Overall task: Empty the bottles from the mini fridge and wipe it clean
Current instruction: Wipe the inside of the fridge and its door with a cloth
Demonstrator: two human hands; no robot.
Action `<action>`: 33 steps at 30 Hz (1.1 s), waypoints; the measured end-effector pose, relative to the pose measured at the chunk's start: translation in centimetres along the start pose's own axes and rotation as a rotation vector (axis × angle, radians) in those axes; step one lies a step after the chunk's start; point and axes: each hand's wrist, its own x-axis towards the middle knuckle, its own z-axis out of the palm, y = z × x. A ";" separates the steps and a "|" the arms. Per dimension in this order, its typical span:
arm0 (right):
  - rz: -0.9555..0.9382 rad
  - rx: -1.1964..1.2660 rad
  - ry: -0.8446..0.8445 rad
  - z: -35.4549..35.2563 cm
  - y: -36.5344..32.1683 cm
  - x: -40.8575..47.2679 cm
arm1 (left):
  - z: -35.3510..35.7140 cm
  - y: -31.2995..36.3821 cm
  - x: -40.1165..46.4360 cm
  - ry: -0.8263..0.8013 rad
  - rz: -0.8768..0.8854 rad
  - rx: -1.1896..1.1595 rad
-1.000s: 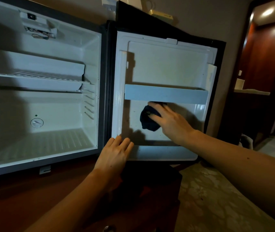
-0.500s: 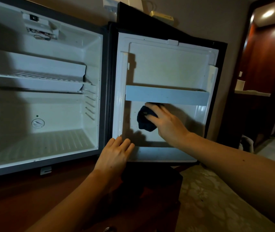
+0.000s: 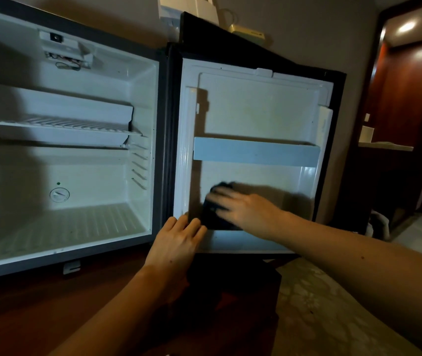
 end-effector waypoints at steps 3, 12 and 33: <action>-0.225 -0.022 -0.115 0.0 0.4 -0.6 | -0.1 0.1 -0.1 0.002 0.006 -0.007; 0.035 -0.013 0.027 -0.3 -0.5 0.5 | -0.4 0.0 -0.3 0.022 0.012 -0.009; 0.184 0.057 0.010 -2.2 1.9 2.9 | -0.4 -0.2 -0.7 -0.017 0.031 -0.023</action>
